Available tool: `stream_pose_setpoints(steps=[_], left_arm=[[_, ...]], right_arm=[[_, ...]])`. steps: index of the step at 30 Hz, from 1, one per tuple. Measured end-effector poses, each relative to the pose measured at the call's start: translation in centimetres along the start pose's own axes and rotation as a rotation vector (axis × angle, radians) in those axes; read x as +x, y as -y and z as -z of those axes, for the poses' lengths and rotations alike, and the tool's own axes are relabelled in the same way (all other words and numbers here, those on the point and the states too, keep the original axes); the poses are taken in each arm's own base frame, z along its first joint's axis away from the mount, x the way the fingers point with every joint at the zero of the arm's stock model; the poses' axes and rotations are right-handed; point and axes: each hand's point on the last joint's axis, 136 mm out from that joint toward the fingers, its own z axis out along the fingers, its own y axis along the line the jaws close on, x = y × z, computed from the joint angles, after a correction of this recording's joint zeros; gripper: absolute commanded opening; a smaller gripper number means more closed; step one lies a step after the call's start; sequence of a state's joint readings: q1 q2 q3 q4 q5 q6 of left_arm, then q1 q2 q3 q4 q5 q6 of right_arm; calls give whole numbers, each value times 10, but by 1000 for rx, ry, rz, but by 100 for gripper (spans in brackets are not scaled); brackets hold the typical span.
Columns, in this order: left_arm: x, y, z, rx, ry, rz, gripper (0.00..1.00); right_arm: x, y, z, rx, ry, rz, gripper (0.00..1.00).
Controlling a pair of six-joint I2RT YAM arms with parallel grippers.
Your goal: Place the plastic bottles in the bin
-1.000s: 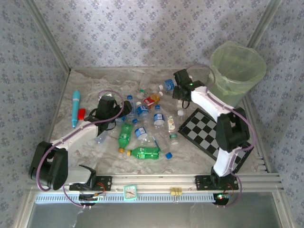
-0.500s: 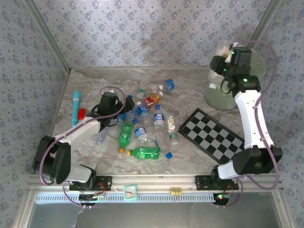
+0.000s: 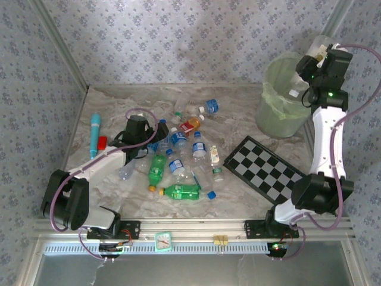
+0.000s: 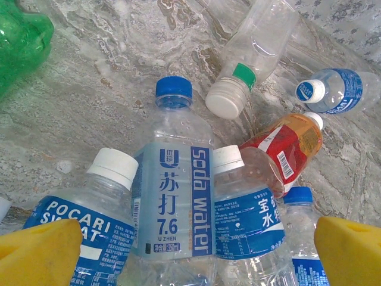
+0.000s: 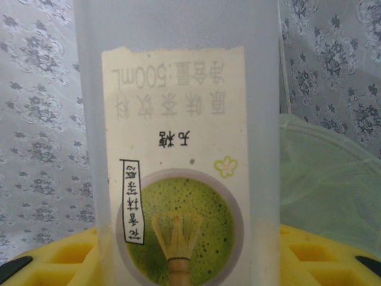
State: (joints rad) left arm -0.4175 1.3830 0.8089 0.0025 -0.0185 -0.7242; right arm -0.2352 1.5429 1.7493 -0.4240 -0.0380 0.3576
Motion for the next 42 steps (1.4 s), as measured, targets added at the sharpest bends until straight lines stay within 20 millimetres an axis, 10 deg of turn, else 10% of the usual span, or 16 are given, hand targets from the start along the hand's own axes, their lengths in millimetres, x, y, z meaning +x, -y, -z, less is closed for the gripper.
stream_pose_setpoints(steps=[9, 20, 34, 42], left_arm=[[1, 0, 0, 1, -2, 2, 100], [1, 0, 1, -1, -2, 1, 100], [-8, -1, 12, -16, 33, -1, 100], [-33, -23, 16, -79, 56, -7, 100]], right_arm=[[60, 25, -62, 80, -239, 54, 47], [126, 47, -92, 156, -491, 116, 53], [100, 24, -82, 147, -443, 179, 85], [66, -27, -24, 42, -308, 211, 90]])
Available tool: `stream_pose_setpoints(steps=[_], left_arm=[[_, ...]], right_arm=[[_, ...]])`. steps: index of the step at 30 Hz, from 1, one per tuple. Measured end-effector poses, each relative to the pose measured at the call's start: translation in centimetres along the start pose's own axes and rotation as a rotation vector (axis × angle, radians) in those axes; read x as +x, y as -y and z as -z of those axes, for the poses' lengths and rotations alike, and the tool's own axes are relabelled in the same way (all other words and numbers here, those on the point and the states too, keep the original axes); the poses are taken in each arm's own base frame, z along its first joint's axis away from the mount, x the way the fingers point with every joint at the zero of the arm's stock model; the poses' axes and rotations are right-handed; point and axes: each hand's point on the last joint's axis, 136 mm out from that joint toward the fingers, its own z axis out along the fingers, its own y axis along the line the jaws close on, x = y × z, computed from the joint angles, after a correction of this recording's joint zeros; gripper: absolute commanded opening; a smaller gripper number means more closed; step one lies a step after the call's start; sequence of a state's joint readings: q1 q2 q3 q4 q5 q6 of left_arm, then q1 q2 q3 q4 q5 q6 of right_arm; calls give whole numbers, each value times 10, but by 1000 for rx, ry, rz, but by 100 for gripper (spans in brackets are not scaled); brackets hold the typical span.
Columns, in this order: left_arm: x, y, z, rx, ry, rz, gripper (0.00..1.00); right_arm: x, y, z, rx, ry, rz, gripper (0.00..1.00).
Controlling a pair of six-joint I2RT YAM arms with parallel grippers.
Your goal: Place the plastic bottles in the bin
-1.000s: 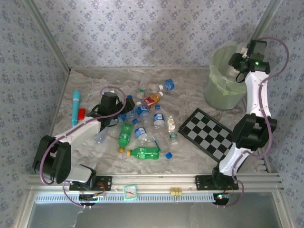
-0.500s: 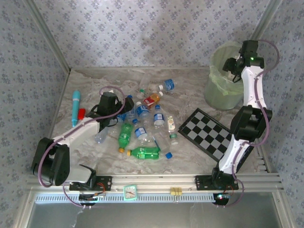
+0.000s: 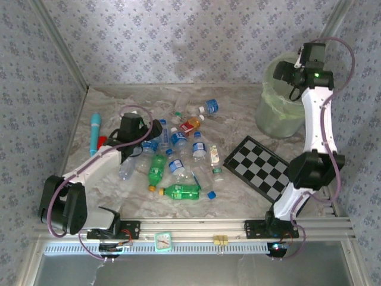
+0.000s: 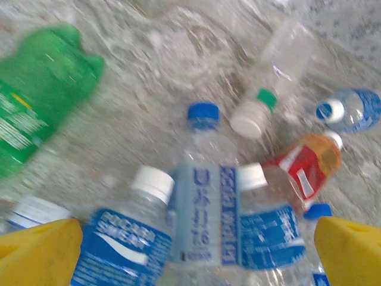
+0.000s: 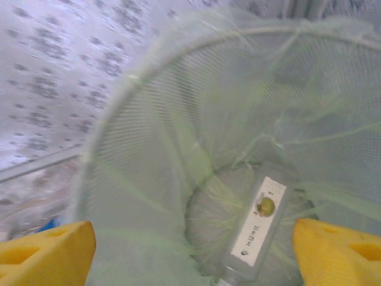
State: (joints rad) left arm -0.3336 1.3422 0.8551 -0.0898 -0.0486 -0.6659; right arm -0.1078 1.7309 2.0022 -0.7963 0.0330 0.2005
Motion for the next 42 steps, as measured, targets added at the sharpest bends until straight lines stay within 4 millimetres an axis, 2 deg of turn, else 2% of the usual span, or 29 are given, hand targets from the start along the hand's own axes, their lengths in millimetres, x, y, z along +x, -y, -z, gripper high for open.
stream_pose_setpoints(steps=[4, 7, 9, 11, 13, 18, 21, 31, 36, 42], left_arm=[[-42, -24, 1, -44, 47, 41, 100], [-62, -40, -2, -77, 52, 54, 100], [-68, -49, -8, -108, 31, 54, 100], [-73, -58, -16, -141, 6, 51, 100], [-75, -67, -24, -169, -23, 43, 100], [-61, -87, -43, -227, -114, -2, 100], [-46, -98, -49, -265, -172, -33, 100], [-18, -118, -68, -315, -287, -76, 98], [-8, -125, -72, -332, -327, -83, 95], [-5, -131, -79, -355, -352, -99, 91]], right_arm=[[0, -32, 40, -92, 77, 28, 95], [16, -56, 57, -158, 94, 52, 95], [31, -71, 59, -195, 83, 71, 96], [50, -88, 57, -232, 59, 93, 100], [72, -108, 52, -270, 23, 119, 100], [130, -154, 46, -345, -75, 186, 100], [155, -176, 46, -383, -108, 198, 100], [225, -213, 10, -360, -243, 219, 100], [247, -222, 3, -337, -280, 232, 100], [252, -224, 2, -318, -281, 232, 100]])
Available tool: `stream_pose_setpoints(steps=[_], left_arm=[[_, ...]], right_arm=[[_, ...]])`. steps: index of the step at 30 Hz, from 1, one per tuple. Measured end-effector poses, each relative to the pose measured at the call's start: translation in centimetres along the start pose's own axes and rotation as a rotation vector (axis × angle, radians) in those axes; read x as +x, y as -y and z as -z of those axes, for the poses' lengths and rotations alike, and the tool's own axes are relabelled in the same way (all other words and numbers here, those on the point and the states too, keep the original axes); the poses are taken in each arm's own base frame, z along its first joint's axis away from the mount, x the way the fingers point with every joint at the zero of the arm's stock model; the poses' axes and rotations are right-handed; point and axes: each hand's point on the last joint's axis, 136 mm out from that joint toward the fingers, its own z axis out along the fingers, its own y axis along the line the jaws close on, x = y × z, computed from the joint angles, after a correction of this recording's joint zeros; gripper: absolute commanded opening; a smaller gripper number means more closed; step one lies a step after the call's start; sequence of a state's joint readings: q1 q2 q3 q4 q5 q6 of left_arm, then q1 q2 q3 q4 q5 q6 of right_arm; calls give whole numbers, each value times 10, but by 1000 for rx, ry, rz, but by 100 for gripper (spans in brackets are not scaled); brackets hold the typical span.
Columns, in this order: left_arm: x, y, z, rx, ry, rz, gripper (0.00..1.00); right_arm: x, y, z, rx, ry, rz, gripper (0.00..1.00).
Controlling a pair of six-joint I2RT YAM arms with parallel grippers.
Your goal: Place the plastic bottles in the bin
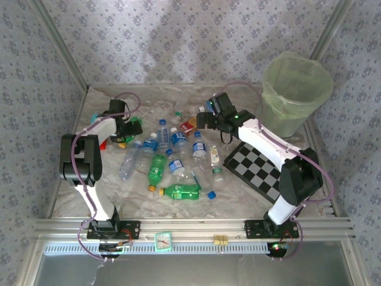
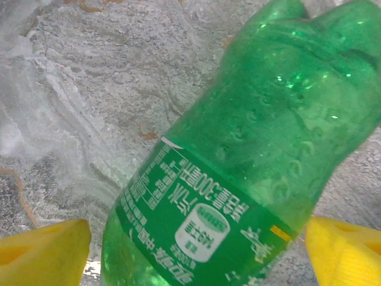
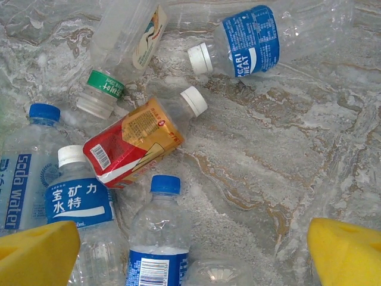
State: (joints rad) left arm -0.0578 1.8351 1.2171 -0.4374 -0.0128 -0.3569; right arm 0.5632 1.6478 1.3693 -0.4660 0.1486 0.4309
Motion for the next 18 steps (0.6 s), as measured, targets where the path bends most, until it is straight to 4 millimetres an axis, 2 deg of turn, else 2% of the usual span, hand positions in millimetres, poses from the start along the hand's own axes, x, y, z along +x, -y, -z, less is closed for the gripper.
stream_pose_setpoints(steps=[9, 18], left_arm=[[9, -4, -14, -22, -42, -19, 76], [7, -4, -15, -22, -42, -35, 45]], right_arm=[[1, -1, -1, 8, 2, 5, 100], [2, 0, -2, 10, -2, 3, 100]])
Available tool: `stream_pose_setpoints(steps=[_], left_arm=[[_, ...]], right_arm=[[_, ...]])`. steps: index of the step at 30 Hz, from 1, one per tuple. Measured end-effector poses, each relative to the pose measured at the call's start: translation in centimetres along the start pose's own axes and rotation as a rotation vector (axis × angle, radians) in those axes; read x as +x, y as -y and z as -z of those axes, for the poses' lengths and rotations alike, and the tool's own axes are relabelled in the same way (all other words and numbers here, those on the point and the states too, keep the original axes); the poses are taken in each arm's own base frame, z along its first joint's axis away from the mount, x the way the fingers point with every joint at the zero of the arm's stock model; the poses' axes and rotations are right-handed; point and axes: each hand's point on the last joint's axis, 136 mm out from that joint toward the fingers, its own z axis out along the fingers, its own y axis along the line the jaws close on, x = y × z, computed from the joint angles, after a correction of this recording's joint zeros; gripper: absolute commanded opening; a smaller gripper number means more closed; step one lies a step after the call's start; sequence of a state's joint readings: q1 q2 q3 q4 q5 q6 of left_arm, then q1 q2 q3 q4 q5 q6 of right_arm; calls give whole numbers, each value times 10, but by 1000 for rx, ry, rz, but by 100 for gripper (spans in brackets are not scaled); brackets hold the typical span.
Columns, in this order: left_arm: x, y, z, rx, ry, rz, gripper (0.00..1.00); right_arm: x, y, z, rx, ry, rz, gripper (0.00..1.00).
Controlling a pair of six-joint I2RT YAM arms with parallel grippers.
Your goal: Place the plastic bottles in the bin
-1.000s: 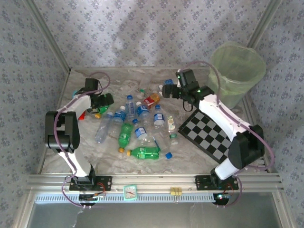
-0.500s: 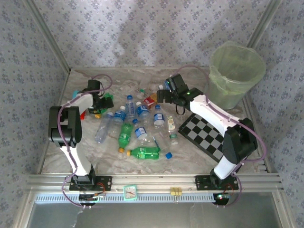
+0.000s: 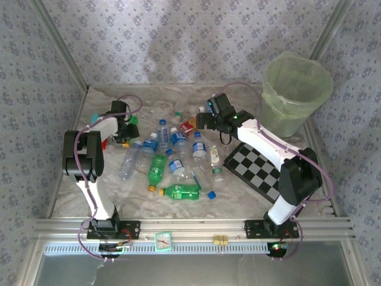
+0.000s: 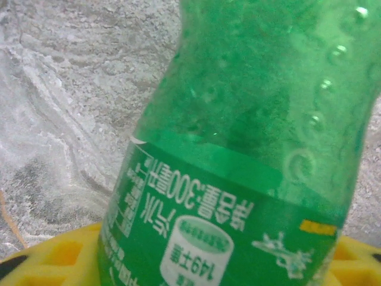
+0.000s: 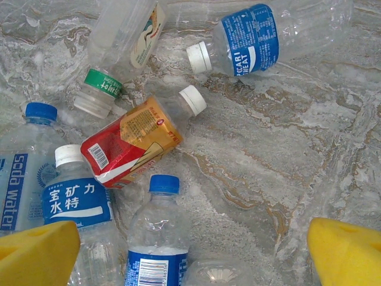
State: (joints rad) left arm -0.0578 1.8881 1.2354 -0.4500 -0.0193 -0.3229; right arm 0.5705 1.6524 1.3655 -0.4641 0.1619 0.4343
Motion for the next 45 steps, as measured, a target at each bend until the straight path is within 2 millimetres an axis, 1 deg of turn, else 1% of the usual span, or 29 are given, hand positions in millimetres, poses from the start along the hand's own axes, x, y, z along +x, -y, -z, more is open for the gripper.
stream_pose_setpoints(steps=[3, 7, 9, 12, 14, 16, 18, 19, 20, 23, 25, 28, 32, 35, 39, 42, 45], left_arm=[[-1, 0, 0, 0, 2, -8, 34], [-3, 2, 4, 9, 12, -20, 34], [-7, 5, 13, 24, 33, -19, 34], [-15, 14, 40, 82, 96, -19, 34], [-22, 27, 67, 146, 164, -24, 34], [-26, 49, 97, 236, 240, -43, 34], [-24, 75, 122, 325, 297, -80, 34], [-21, 90, 134, 374, 320, -102, 34], [-17, 101, 141, 410, 334, -123, 34], [8, 142, 158, 536, 351, -195, 34], [28, 161, 162, 604, 347, -227, 34], [55, 180, 162, 686, 326, -234, 34], [78, 193, 159, 752, 310, -219, 33], [91, 201, 165, 795, 315, -225, 33], [94, 214, 185, 857, 352, -245, 34], [96, 219, 191, 880, 358, -254, 34], [100, 224, 194, 898, 356, -266, 35]], right_arm=[[6, 2, -3, 3, -12, 2, 100], [13, 1, -6, -7, -27, -4, 100], [13, -1, -6, -19, -27, -12, 100], [11, -8, -3, -52, -24, -25, 100], [11, -14, 0, -82, -23, -30, 100], [9, -25, 5, -126, -15, -32, 100], [9, -36, 10, -183, -3, -29, 100], [10, -41, 13, -218, 1, -28, 100], [10, -46, 16, -249, 6, -31, 100], [11, -63, 23, -364, 25, -44, 100], [12, -72, 26, -429, 35, -56, 100], [10, -85, 31, -517, 49, -68, 100], [-1, -99, 39, -603, 93, -78, 100], [-8, -105, 44, -652, 129, -89, 98], [-15, -113, 50, -706, 162, -96, 90], [-21, -120, 55, -754, 181, -98, 80], [-19, -125, 54, -783, 172, -97, 75]])
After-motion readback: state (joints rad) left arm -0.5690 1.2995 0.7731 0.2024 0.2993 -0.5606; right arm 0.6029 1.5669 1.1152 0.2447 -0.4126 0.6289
